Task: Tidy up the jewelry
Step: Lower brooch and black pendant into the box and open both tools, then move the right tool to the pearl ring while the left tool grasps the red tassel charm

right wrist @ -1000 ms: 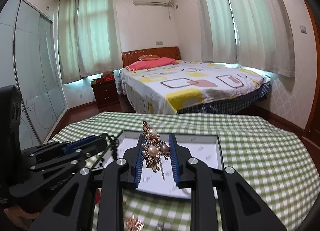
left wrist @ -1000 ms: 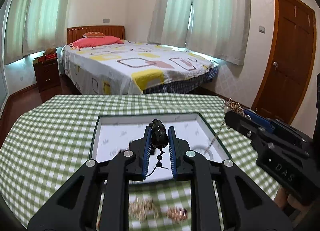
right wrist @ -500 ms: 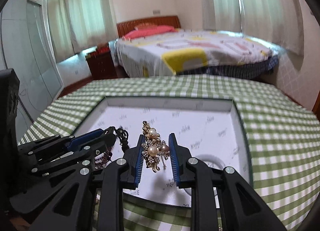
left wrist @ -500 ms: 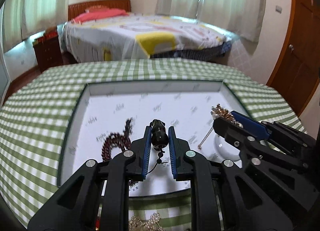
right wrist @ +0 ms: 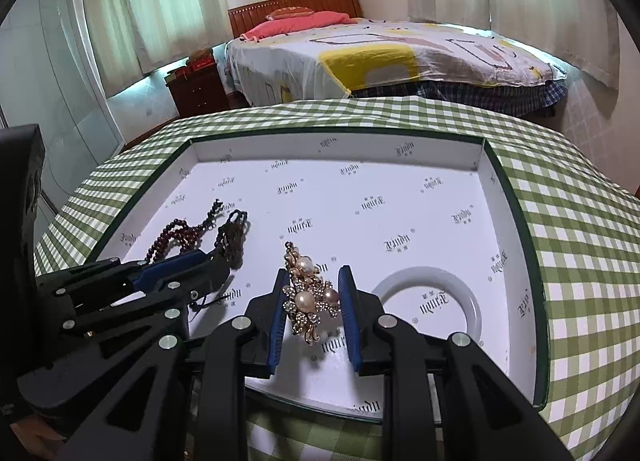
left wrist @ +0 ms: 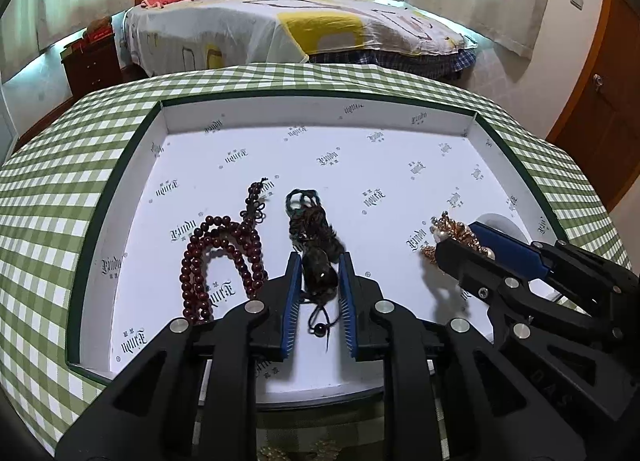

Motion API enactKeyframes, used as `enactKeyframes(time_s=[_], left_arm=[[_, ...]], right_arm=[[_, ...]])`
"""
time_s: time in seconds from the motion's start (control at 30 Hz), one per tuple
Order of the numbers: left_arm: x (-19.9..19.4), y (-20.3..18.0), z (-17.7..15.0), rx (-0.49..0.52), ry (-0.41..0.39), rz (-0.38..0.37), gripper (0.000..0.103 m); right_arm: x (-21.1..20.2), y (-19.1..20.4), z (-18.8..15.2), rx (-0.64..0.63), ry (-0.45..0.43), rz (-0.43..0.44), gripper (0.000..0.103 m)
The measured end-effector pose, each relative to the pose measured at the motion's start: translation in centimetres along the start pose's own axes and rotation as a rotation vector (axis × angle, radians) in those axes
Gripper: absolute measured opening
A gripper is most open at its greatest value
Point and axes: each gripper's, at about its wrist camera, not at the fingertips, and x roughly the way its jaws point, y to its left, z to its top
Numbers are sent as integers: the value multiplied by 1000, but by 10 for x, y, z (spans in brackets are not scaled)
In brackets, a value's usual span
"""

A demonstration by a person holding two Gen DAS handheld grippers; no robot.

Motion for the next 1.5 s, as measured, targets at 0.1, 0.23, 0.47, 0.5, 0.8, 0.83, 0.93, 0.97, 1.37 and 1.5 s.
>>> enactKeyframes(time_s=[0.1,0.23,0.47,0.5,0.8,0.83,0.93,0.97,1.37,1.5], left_arm=[[-1,-1,-1,7,-3,7,28],[-3,3,-2,-7,-2,2,39],[-12,4,-4,-13,-15,-5,54],[-14,3,-5,-8,-20,-5,57],[-43,0,-7,28,-85,18,62],[-46,0,-8,30,-91,20,62],[-60,1,-12,33,-115,27,62],[-65,2,-15,32,-124,29,62],[-107,18,-54,-11,-164,50,62],[-117,21,-67,-15,-164,55,62]], right_arm=[[-1,0,-1,2,-2,0,35],[-6,-4,0,10,-14,-2,38],[-24,-6,2,19,-56,-8,45],[-26,-6,2,20,-60,-8,45],[-53,-12,-9,59,-96,-34,47],[-57,-13,-12,65,-99,-40,47],[-64,-14,-18,75,-104,-50,47],[-67,-14,-21,77,-105,-56,47],[-91,-3,-54,70,-112,-88,47],[-96,1,-64,63,-110,-92,47]])
